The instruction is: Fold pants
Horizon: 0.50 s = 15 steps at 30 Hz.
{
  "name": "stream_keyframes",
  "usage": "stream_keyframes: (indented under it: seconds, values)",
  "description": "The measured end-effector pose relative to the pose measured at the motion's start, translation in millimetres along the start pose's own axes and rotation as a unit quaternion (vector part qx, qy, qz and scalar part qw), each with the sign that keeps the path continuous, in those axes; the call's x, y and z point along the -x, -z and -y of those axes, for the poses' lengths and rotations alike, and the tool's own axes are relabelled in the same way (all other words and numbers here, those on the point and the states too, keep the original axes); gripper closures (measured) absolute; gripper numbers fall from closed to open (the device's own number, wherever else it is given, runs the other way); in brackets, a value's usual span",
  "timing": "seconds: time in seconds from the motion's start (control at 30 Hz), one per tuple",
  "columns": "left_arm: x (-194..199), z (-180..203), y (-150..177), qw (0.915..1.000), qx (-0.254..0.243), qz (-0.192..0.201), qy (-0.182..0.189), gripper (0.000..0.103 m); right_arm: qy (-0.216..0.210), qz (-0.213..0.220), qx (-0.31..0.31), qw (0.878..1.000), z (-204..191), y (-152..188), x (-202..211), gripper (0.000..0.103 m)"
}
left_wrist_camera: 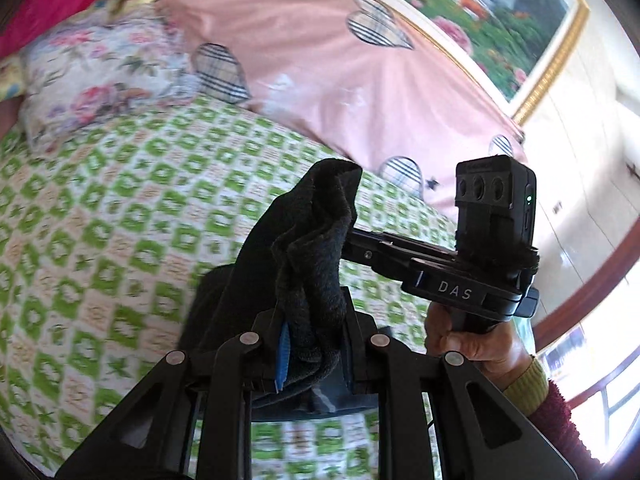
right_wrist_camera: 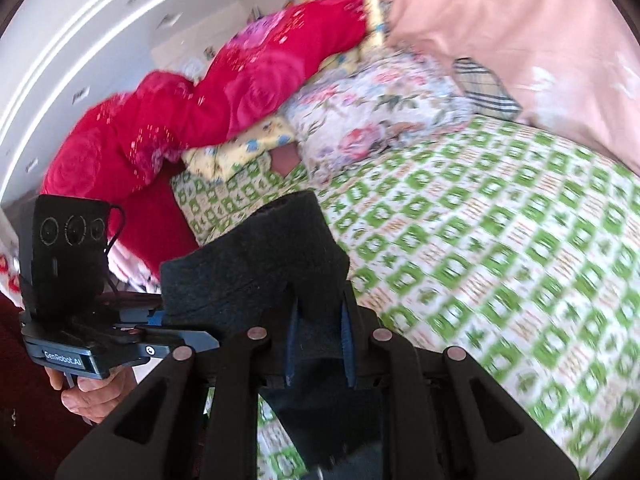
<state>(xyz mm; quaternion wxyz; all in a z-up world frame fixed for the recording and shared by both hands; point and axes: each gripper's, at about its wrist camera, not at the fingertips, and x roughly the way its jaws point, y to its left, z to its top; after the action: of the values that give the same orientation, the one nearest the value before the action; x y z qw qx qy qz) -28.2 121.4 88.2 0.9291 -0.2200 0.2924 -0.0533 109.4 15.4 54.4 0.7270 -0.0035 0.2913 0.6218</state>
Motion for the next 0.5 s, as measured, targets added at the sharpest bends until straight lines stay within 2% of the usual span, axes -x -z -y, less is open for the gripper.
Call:
stream_keyframes:
  seconds: [0.23, 0.5]
  values:
    - [-27.1, 42.6, 11.6, 0.9987, -0.038, -0.023, 0.024, 0.084, 0.016, 0.042, -0.040, 0.998, 22.8, 30.9, 47.4, 0.084]
    - [-68.8, 69.3, 36.7, 0.9953, -0.066, -0.064, 0.031, 0.084, 0.024, 0.071, -0.098, 0.992, 52.4, 79.4, 71.4, 0.084]
